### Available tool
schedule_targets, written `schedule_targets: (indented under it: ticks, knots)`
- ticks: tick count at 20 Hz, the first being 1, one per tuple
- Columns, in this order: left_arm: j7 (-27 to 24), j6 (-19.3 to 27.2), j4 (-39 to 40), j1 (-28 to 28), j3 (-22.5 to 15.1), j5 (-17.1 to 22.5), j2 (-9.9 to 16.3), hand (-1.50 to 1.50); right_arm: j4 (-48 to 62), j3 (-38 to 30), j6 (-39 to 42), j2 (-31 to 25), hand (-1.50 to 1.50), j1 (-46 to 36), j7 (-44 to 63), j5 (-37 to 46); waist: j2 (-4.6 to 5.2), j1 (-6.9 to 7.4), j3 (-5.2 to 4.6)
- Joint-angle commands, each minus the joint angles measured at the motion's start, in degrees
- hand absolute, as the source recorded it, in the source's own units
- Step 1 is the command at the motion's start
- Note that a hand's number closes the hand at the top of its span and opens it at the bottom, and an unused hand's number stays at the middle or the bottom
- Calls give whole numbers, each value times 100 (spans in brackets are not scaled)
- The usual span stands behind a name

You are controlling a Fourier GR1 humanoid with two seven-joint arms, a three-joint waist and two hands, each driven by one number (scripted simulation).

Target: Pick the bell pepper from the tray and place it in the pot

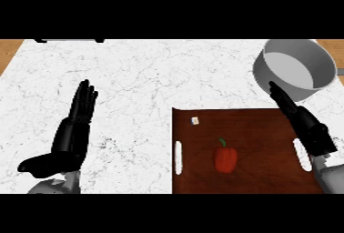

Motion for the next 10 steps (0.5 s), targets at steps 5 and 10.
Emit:
schedule_targets:
  ticks: [5,10]
  knots:
    - [525,-82,41,-699,719,288,353,0,-327,-624,2286,-186,150,-1137,-727,-1872,-45,166,30]
    - [618,-428,536,-883,998,642,420,0,1002,-1049,2028,-1207,-150,-773,-2648,92,-28,43,23]
